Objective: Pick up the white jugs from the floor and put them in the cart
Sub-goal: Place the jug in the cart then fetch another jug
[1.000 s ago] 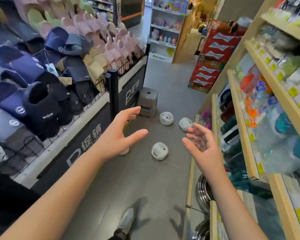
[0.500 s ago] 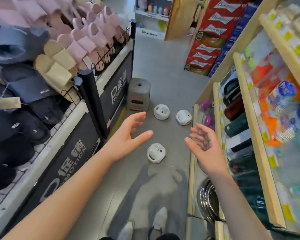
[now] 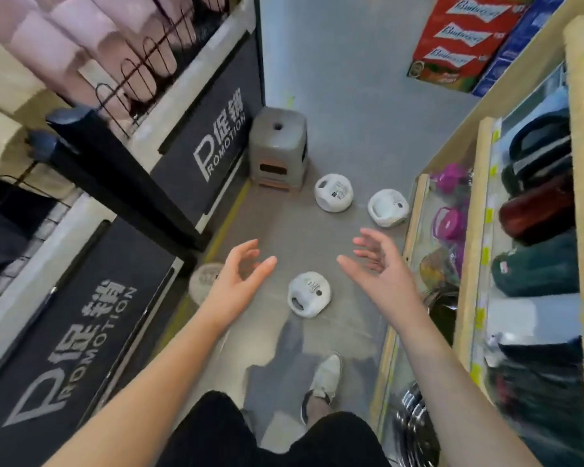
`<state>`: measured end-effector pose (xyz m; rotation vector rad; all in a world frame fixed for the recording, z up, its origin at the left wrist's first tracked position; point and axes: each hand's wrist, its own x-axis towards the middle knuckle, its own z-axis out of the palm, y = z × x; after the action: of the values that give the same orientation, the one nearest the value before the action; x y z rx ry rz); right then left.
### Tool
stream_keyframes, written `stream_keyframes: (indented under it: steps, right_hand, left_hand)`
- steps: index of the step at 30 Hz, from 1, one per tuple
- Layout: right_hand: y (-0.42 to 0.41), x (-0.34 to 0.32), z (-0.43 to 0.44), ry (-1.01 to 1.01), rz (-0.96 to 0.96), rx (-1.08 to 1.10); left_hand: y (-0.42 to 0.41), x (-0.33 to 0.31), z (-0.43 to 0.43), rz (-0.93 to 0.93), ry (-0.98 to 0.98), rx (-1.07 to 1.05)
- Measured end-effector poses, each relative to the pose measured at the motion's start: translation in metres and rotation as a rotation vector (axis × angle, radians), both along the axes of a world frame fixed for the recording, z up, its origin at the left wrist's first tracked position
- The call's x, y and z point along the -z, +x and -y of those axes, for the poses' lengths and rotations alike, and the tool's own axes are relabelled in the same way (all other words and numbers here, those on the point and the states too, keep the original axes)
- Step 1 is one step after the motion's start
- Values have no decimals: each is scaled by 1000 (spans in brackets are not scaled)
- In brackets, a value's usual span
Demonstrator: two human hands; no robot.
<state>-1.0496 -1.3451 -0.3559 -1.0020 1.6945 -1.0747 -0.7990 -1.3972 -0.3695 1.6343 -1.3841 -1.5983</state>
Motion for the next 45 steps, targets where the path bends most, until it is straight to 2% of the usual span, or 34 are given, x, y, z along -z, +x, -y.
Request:
stream_keyframes:
  steps: [7, 17, 24, 28, 33, 37, 41, 45]
  right_hand:
    - [-42, 149, 72, 114, 4, -22]
    - [-52, 434, 117, 321, -41, -177]
    - [-58, 559, 130, 454, -82, -225]
    - [-63, 599, 137, 497, -126, -273]
    - [-62, 642, 144, 624, -184, -344]
    - [-57, 664, 151, 712, -133, -320]
    - [-60, 674, 151, 796, -56, -311]
    - [-60, 679, 144, 844, 34, -251]
  left_hand:
    - [-51, 149, 49, 11, 149, -179]
    - [-89, 439, 56, 88, 371, -357]
    - [-106, 568, 56, 156, 458, -392]
    - [-115, 610, 58, 186, 548, -423]
    - [-129, 624, 60, 197, 651, -408]
    - [-132, 636, 60, 117, 750, -472]
    - [-128, 635, 61, 56, 750, -447]
    - [-123, 639, 67, 133, 671, -371]
